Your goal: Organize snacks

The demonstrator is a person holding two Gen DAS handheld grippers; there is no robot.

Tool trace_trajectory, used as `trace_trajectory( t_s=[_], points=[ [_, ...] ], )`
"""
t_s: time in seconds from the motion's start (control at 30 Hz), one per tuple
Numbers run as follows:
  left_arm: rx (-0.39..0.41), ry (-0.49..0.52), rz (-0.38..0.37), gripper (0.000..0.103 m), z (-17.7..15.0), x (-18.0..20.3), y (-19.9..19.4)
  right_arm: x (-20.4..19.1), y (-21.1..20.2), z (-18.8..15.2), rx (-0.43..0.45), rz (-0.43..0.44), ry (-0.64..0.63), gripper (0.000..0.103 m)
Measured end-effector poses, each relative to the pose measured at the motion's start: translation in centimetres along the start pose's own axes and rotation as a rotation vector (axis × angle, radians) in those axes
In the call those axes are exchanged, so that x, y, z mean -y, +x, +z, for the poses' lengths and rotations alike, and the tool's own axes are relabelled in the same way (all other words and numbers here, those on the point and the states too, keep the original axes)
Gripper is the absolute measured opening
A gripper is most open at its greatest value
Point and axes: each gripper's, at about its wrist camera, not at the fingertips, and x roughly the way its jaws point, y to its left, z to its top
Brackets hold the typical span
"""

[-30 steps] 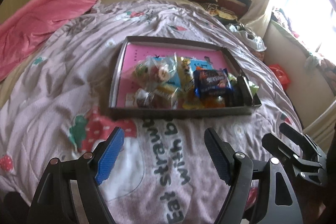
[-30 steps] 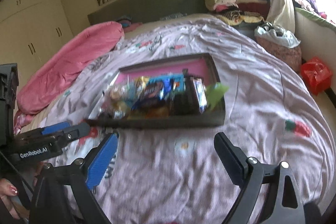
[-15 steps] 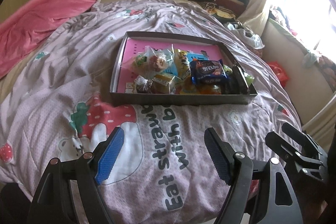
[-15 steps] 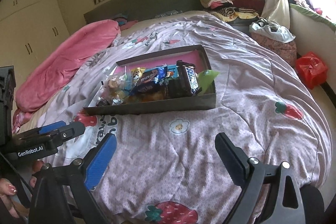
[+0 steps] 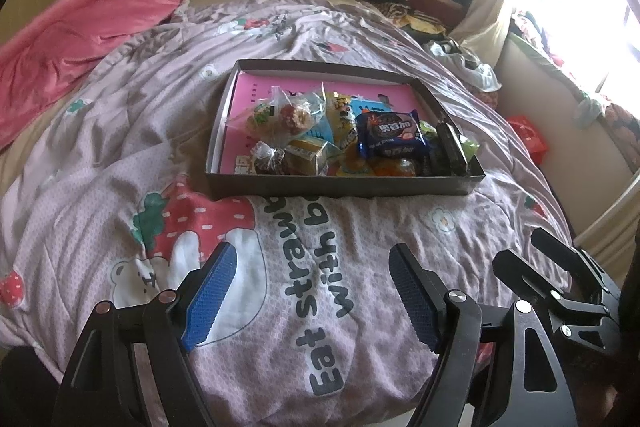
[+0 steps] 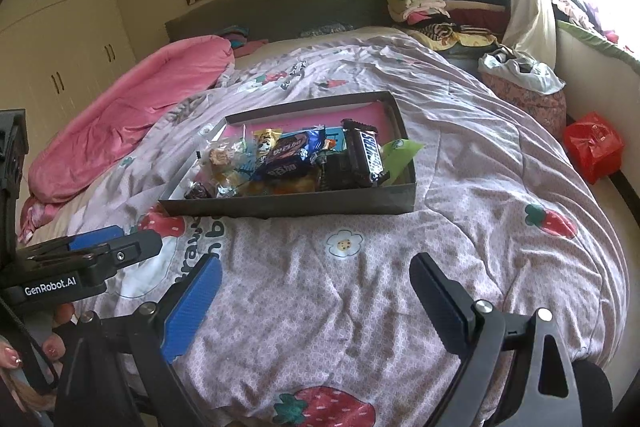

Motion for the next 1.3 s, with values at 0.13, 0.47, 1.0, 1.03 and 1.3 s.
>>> trace_trajectory(
  t_s=[0.13, 0.47, 1.0, 1.03, 1.3],
  points=[
    [-0.003, 0.002, -0.003, 0.080, 0.01, 0.02, -0.01, 0.01, 0.00, -0.01, 0.000, 0.000, -0.001, 0.095],
    [-0.006, 0.008, 0.000, 0.080, -0.12, 0.11, -0.32, -0.01, 0.06, -0.03, -0.001, 0.000, -0.001, 0.095],
    [-0.013, 0.025, 0.032, 0.080, -0.45, 0.49, -0.04, 0.01, 0.11, -0.05, -0.003, 0.000, -0.001, 0.095],
    [-0.014, 0.026, 0.033, 0.080, -0.48, 0.49, -0.05, 0.03, 0.10, -0.04, -0.003, 0.000, -0.001, 0.095],
    [-0.013, 0.022, 0.031, 0.080, -0.64, 0.46, 0.11, 0.07, 0.25, -0.10, -0.004, 0.000, 0.001, 0.095]
  ],
)
